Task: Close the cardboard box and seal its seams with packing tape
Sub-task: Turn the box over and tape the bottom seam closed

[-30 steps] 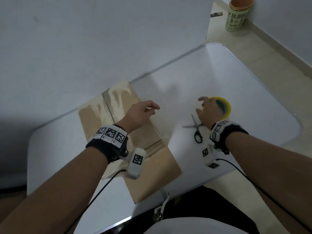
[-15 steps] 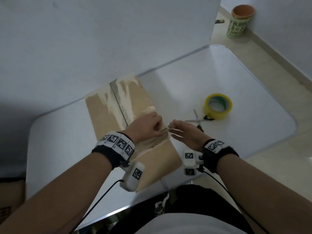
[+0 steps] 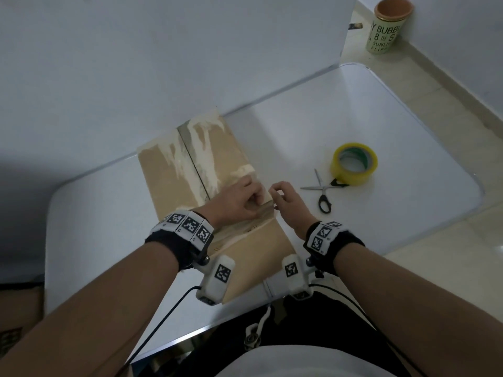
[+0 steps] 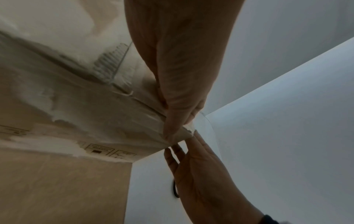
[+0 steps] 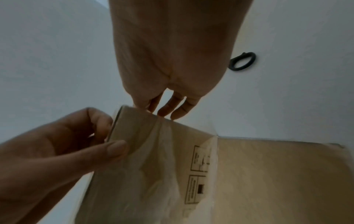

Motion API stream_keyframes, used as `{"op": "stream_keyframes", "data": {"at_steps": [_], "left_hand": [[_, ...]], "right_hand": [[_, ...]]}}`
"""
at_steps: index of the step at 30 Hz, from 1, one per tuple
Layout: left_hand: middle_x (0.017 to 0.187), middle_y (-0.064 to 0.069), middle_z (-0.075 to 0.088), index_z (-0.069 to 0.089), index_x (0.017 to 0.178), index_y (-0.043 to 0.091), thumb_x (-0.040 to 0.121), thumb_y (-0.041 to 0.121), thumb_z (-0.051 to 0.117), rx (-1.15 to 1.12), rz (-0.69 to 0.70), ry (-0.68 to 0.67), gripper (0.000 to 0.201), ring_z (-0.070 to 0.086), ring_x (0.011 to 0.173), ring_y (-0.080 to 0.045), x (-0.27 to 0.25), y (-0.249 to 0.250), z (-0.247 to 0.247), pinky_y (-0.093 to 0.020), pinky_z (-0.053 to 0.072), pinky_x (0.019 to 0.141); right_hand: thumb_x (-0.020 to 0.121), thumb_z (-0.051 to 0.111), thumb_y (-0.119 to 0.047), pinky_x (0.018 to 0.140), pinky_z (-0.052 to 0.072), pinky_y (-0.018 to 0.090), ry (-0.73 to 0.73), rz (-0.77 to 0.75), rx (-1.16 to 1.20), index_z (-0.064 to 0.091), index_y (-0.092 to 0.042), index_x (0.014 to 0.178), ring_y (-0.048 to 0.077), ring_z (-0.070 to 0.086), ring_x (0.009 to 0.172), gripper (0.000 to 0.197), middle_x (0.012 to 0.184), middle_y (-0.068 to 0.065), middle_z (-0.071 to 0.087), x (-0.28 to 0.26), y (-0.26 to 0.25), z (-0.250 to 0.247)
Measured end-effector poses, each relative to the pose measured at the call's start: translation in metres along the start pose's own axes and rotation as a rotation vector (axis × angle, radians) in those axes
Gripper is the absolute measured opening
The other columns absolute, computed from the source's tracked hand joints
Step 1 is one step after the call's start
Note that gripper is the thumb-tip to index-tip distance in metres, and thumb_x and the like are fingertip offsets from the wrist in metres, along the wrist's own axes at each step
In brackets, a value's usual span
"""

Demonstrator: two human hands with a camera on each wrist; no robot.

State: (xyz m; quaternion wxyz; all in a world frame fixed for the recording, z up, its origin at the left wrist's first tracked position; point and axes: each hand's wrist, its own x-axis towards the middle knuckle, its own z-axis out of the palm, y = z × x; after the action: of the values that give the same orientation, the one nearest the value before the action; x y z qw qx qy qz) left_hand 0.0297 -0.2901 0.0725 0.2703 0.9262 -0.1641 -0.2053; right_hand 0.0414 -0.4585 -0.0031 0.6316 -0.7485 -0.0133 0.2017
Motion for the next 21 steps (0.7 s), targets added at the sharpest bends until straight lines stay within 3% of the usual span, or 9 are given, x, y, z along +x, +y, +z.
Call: {"op": "stream_keyframes", "data": {"at_steps": [3,6,9,11,14,16,18,21], "left_hand": [[0.097,0.004,0.037,0.052,0.094,0.016,0.08,0.009,0.07,-0.03,-0.018,-0.046,0.024,0.041,0.076,0.002,-0.004,-0.004,0.0,-0.004,0.036,0.071],[0.1,0.002,0.038,0.052,0.093,0.016,0.082,0.01,0.069,-0.068,-0.017,-0.031,0.021,0.041,0.077,0.0,-0.005,-0.003,0.001,-0.005,0.038,0.071],[0.1,0.002,0.038,0.053,0.093,0.016,0.082,0.011,0.069,-0.088,-0.034,-0.025,0.02,0.041,0.079,-0.001,-0.005,-0.001,0.002,-0.007,0.04,0.072],[0.1,0.002,0.038,0.056,0.095,0.013,0.082,0.012,0.07,-0.117,-0.047,-0.021,0.019,0.042,0.079,-0.003,-0.006,-0.001,0.002,-0.007,0.04,0.073],[0.1,0.0,0.039,0.057,0.094,0.009,0.081,0.008,0.07,-0.14,-0.051,0.004,0.018,0.042,0.076,-0.002,-0.006,-0.002,0.005,-0.007,0.04,0.071],[0.1,-0.001,0.039,0.056,0.089,0.008,0.078,0.003,0.072,-0.129,-0.037,0.027,0.02,0.041,0.074,-0.002,-0.004,-0.004,0.007,-0.007,0.04,0.068],[0.101,-0.003,0.039,0.054,0.084,0.011,0.076,0.001,0.072,-0.136,-0.028,0.049,0.022,0.04,0.074,-0.002,-0.005,-0.006,0.01,-0.009,0.041,0.067],[0.101,-0.005,0.042,0.049,0.076,0.017,0.075,0.002,0.073,-0.178,-0.031,0.064,0.029,0.041,0.076,-0.008,-0.004,-0.007,0.012,-0.018,0.044,0.069]], "right_hand": [[0.101,0.041,-0.018,0.085,0.041,0.025,0.014,-0.099,-0.146,0.049,-0.01,0.103,0.014,0.046,0.092,0.011,0.106,0.003,0.044,0.002,0.003,0.006],[0.103,0.035,-0.02,0.092,0.031,0.017,-0.077,0.02,-0.225,0.048,0.0,0.118,0.015,0.041,0.104,0.028,0.113,0.007,0.041,0.012,0.009,0.009],[0.103,0.033,-0.021,0.104,0.034,0.034,-0.243,0.23,-0.315,0.05,0.002,0.128,0.03,0.044,0.123,0.037,0.13,0.019,0.048,0.028,0.016,0.006],[0.104,0.03,-0.019,0.108,0.034,0.038,-0.26,0.316,-0.325,0.045,0.0,0.136,0.033,0.041,0.13,0.04,0.142,0.018,0.043,0.033,0.009,-0.004],[0.103,0.024,-0.043,0.113,0.032,0.039,-0.249,0.319,-0.009,0.037,-0.018,0.145,0.023,0.038,0.135,0.05,0.152,0.005,0.034,0.029,-0.016,-0.005],[0.099,0.023,-0.057,0.113,0.033,0.037,-0.233,0.305,0.181,0.042,-0.024,0.143,0.017,0.042,0.132,0.058,0.147,0.003,0.041,0.026,-0.034,0.005],[0.1,0.024,-0.054,0.103,0.037,0.027,-0.21,0.228,0.112,0.049,-0.02,0.136,0.014,0.049,0.12,0.055,0.133,0.009,0.052,0.022,-0.047,0.019],[0.104,0.026,-0.04,0.104,0.026,0.019,-0.18,0.143,0.088,0.031,-0.021,0.149,0.011,0.037,0.134,0.049,0.149,0.003,0.039,0.022,-0.05,0.028]]}}
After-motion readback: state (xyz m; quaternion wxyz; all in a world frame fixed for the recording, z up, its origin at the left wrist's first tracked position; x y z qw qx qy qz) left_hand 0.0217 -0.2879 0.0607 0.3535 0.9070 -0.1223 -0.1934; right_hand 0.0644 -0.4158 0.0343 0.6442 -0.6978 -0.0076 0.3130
